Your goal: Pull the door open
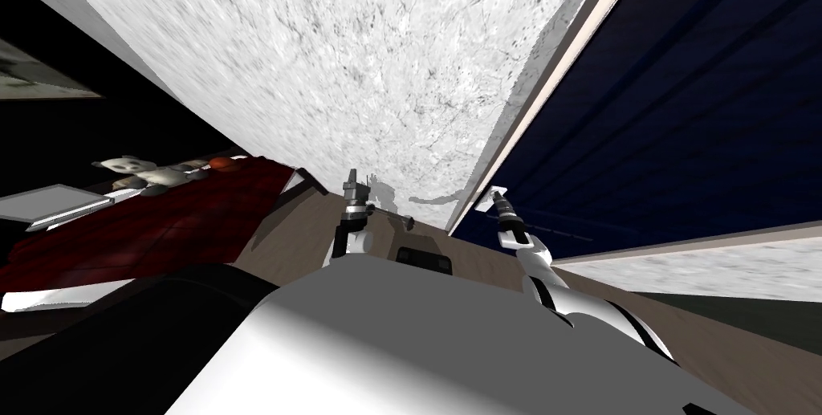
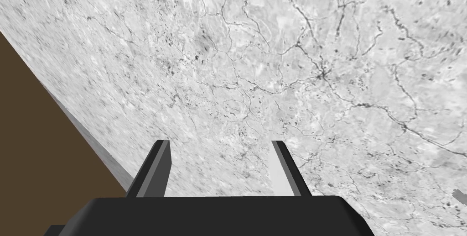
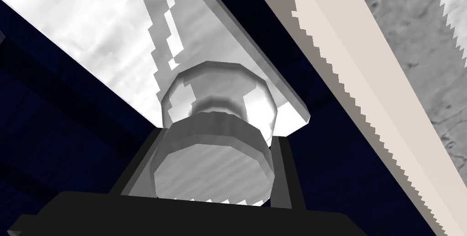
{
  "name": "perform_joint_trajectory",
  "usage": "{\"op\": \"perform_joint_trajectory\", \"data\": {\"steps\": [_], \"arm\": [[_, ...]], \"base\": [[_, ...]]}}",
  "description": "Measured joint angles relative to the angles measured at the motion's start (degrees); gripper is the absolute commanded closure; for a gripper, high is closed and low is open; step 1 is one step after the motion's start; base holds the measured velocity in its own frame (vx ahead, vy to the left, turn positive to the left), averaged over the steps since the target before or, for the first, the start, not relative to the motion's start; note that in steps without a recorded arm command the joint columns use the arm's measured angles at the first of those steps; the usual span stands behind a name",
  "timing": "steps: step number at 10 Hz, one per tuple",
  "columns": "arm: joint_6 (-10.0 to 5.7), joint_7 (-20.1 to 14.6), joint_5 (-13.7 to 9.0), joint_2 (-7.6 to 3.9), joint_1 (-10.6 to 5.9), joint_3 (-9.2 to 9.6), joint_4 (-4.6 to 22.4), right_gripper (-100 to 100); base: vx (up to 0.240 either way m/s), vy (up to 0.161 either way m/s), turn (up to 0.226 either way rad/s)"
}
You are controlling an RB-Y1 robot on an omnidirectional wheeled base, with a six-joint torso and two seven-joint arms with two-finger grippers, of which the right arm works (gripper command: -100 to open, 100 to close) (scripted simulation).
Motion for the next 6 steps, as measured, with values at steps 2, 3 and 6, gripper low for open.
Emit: {"op": "perform_joint_trajectory", "data": {"steps": [2, 3, 6], "arm": [[0.09, -2.9, -1.6, 0.18, -0.5, 0.2, 0.4, 100], [0.38, -4.5, -2.4, 0.31, -0.21, 0.3, -0.3, 100], [0.76, -8.1, -4.2, 0.62, -0.39, 0.55, -0.3, 100]], "base": [[-0.062, -0.043, 0.066], [-0.043, -0.033, 0.036], [-0.047, -0.04, 0.068]]}}
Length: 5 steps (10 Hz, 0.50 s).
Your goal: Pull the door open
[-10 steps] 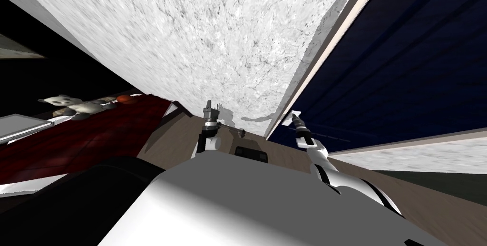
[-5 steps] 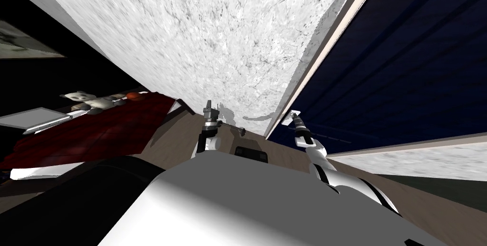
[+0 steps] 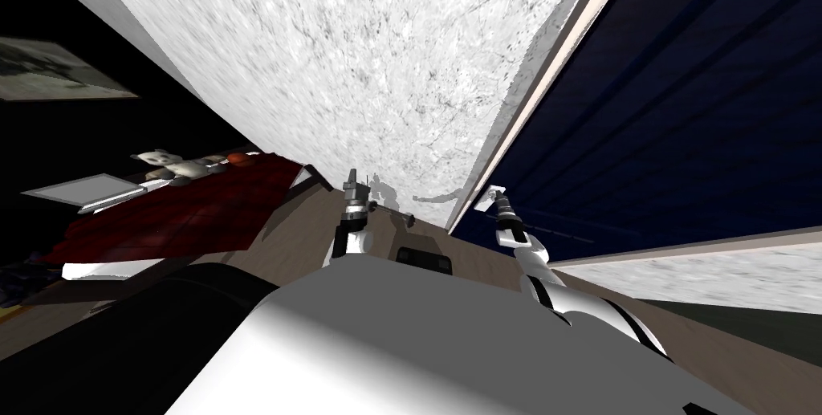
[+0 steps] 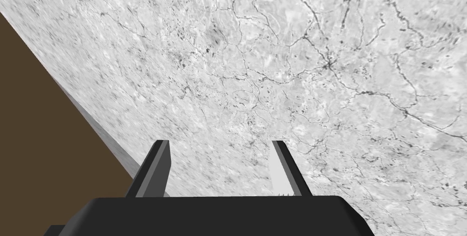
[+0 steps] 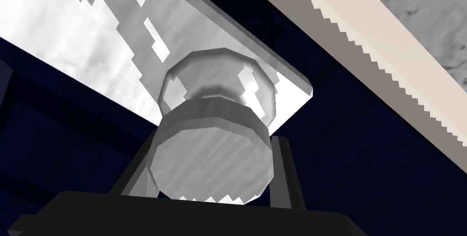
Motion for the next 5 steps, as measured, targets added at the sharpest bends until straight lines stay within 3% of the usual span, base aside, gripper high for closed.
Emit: {"op": "perform_joint_trajectory", "data": {"steps": [5], "arm": [[0.68, -7.0, -4.1, 0.62, -0.05, 0.41, -0.7, 100]], "base": [[-0.061, -0.048, 0.076]]}}
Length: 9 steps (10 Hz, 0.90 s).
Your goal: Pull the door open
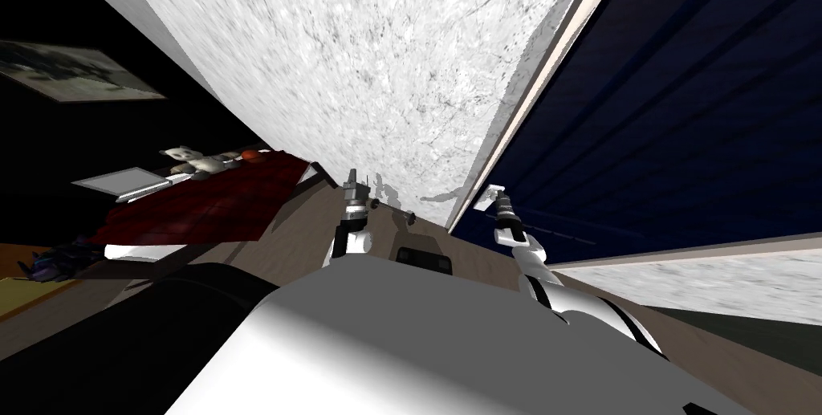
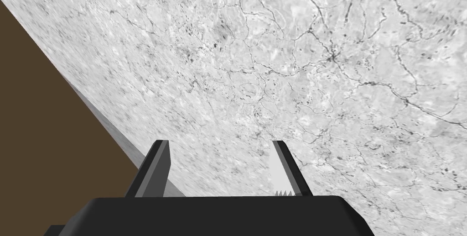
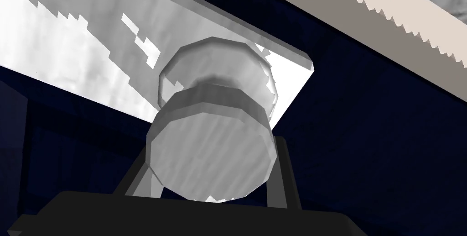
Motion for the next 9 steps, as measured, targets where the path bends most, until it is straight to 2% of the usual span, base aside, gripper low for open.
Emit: {"op": "perform_joint_trajectory", "data": {"steps": [9], "arm": [[1.25, -13.2, -8.1, 0.99, -0.39, 0.89, -0.4, 100]], "base": [[-0.064, -0.043, 0.079]]}}
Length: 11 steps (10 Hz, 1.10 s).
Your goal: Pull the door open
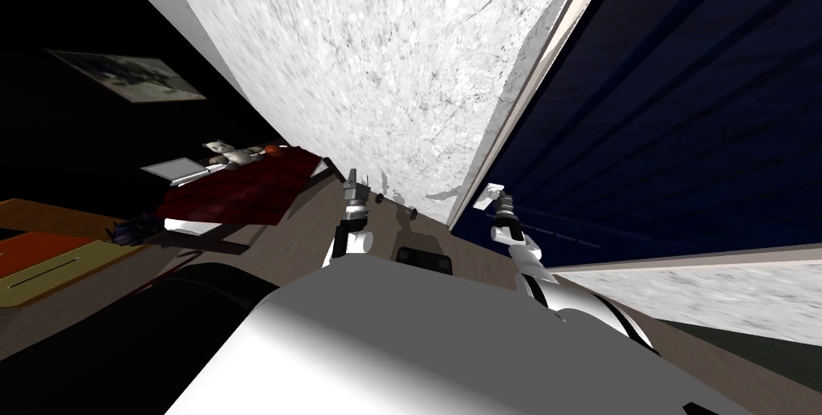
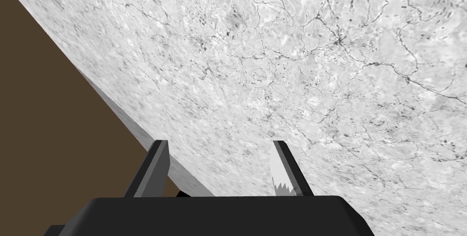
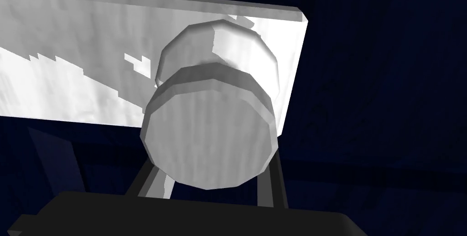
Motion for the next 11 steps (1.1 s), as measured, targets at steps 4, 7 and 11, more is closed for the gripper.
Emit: {"op": "perform_joint_trajectory", "data": {"steps": [4, 7, 11], "arm": [[0.81, -5.5, -3.4, 0.5, 0.02, 0.33, -0.6, 100], [1.32, -9.4, -5.8, 0.97, 0.18, 0.57, -1.1, 100], [2.11, -14.8, -9.2, 1.38, 0.03, 0.92, -1.5, 100]], "base": [[-0.067, -0.041, 0.087], [-0.059, -0.03, 0.06], [-0.068, -0.035, 0.084]]}}
